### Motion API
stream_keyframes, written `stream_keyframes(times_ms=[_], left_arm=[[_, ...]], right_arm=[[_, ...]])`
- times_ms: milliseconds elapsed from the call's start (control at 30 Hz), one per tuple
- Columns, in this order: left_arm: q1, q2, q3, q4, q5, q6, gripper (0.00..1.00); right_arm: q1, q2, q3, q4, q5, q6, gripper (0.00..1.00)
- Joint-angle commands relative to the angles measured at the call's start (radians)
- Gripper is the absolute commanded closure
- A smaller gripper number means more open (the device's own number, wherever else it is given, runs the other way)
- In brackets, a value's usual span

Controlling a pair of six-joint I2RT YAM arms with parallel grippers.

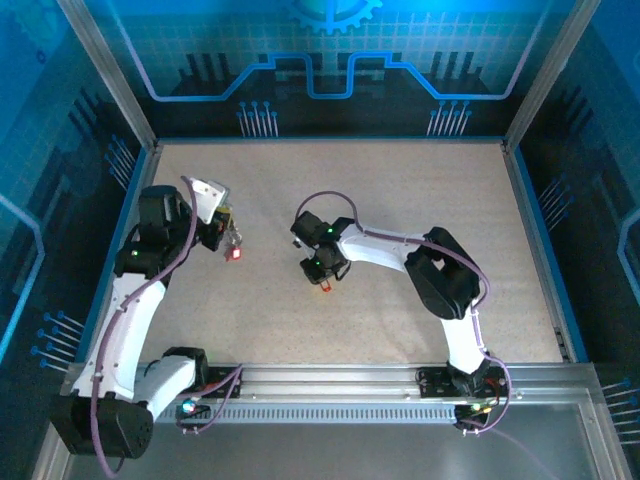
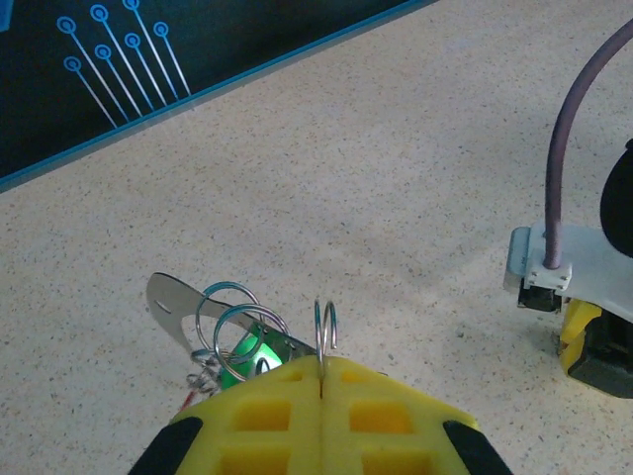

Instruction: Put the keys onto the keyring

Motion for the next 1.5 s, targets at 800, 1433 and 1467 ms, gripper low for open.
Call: stream_keyframes(times_ms=[800, 1433, 1467], left_arm=[[0.013, -0.018, 0.000, 0.031, 0.013, -0.018, 1.00], [0.014, -0.022, -0.004, 0.028, 0.017, -0.020, 1.00], [0.014, -0.022, -0.004, 0.028, 0.016, -0.020, 1.00]], right_arm=[[0.019, 0.062, 0.072, -0.069, 0.115, -0.014, 0.83], [0.006, 0.038, 0.056, -0.058, 0.140, -0.021, 0.86], [0.004, 0.039, 0.056, -0.057, 0.140, -0.020, 0.85]])
